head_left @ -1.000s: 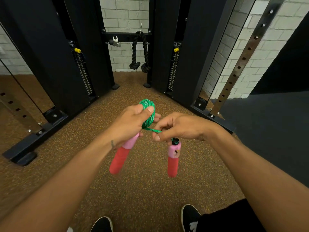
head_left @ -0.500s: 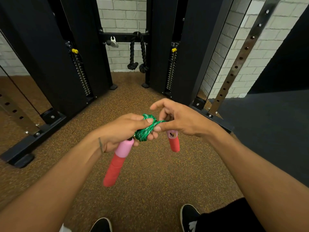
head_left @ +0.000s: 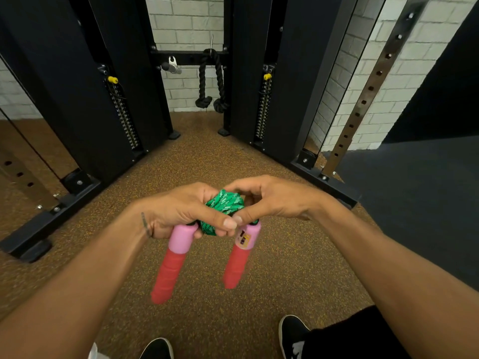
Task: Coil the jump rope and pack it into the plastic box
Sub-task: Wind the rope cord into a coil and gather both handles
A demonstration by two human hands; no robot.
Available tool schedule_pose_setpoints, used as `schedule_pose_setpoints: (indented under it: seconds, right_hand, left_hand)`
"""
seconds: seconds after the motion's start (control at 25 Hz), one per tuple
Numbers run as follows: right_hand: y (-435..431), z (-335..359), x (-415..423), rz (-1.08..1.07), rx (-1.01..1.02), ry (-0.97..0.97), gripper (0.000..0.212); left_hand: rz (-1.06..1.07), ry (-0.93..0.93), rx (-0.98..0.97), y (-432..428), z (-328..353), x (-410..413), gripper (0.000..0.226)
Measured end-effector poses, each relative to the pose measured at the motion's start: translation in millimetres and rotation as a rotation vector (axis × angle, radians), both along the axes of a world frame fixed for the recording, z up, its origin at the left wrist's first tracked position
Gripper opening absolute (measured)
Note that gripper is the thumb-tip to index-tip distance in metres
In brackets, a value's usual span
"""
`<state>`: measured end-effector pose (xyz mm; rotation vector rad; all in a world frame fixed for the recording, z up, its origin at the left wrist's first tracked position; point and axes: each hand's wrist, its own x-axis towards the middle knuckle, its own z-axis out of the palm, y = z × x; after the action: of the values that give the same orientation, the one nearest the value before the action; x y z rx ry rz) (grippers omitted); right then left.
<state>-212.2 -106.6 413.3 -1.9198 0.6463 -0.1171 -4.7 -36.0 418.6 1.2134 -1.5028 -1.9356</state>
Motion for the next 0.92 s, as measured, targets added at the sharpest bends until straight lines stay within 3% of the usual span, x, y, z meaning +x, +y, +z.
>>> schedule_pose_setpoints:
  seconds: [0.2, 0.44, 0.56, 0.68, 0.92]
  right_hand:
    - [2.2, 4.3, 0.7, -0.095, 0.103, -0.209, 0.026]
    - [1.8, 4.6, 2.3, -0.141, 0.105, -0.325, 0.023]
    - [-0.1, 2.8, 5.7, -0.164, 0.151, -0.375, 0.03]
    - [-1.6, 4.5, 8.3, -0.197, 0.159, -0.391, 0.023]
    - [-5.1, 10.5, 7.6, -0.216, 0.092, -0.389, 0.026]
  left_hand:
    - [0.136, 0.113, -0.059, 0.5, 4.8, -7.1, 0.039]
    - [0.313, 0.155, -0.176, 3.1, 7.6, -23.7, 0.042]
    - [0.461, 0.123, -0.23, 4.2, 8.2, -33.1, 0.048]
    - [0.578, 0.084, -0.347, 5.4, 7.6, -40.1, 0.062]
    - [0.664, -0.087, -0.479, 7.0, 9.9, -46.8, 0.067]
